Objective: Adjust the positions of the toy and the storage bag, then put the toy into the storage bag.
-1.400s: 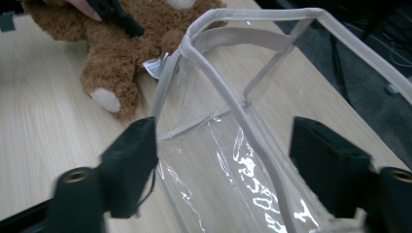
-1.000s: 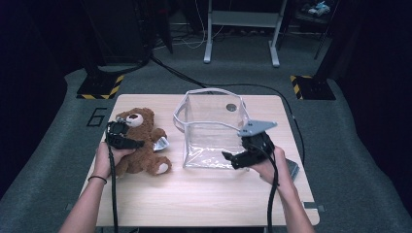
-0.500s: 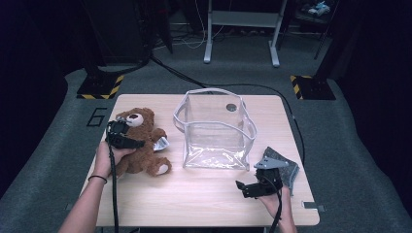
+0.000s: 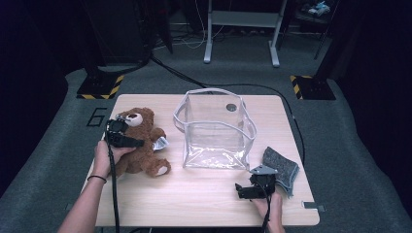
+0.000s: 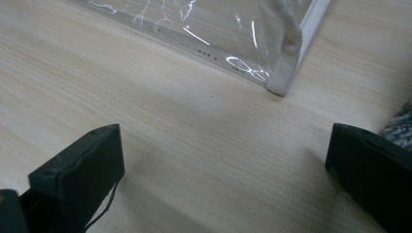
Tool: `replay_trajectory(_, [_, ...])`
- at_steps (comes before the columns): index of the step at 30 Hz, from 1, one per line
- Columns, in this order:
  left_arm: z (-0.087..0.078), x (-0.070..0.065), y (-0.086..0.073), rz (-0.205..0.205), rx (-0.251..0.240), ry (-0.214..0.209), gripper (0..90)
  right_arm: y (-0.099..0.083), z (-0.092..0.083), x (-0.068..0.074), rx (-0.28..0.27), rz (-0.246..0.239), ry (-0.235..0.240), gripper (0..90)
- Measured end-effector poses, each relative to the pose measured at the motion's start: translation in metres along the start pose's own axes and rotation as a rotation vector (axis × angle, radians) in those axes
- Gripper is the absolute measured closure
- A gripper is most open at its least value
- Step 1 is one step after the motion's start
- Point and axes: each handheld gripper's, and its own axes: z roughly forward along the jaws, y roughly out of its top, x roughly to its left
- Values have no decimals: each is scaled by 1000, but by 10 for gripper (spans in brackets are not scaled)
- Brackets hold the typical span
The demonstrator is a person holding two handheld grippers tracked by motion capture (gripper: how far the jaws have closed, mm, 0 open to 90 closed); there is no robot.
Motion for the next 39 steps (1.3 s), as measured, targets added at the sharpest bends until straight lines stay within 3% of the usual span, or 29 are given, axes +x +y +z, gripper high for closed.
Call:
replay_trajectory(4, [-5,-1,5,-21,-7,3,149,-2,-1,-1,-19,-3,-7,18])
replay_trajectory(7, [-3,0,8,-33,2,6,146,-3,-2,-4,-31,38,4,25])
replay_trajectory(15, [1,3,8,-67,7,8,116,-4,-3,-4,-39,38,5,29])
replay_trajectory(17, [-1,2,9,-56,10,13,118,-4,-3,-3,-35,49,7,31])
replay_trajectory(21, [-12,1,13,-70,-33,23,119,-4,-3,-4,-35,30,6,30])
replay_trajectory(25, [-19,3,19,-77,-35,23,115,-4,-2,-4,-39,31,6,30])
replay_trajectory(30, [-13,10,28,-115,-8,30,107,-4,-2,-3,-36,23,-3,31])
replay_trajectory(33, [-2,16,35,-159,32,35,92,-4,-2,-2,-35,26,-3,32])
replay_trajectory(39, [12,26,46,-205,91,24,86,-4,-2,-1,-35,3,-15,34])
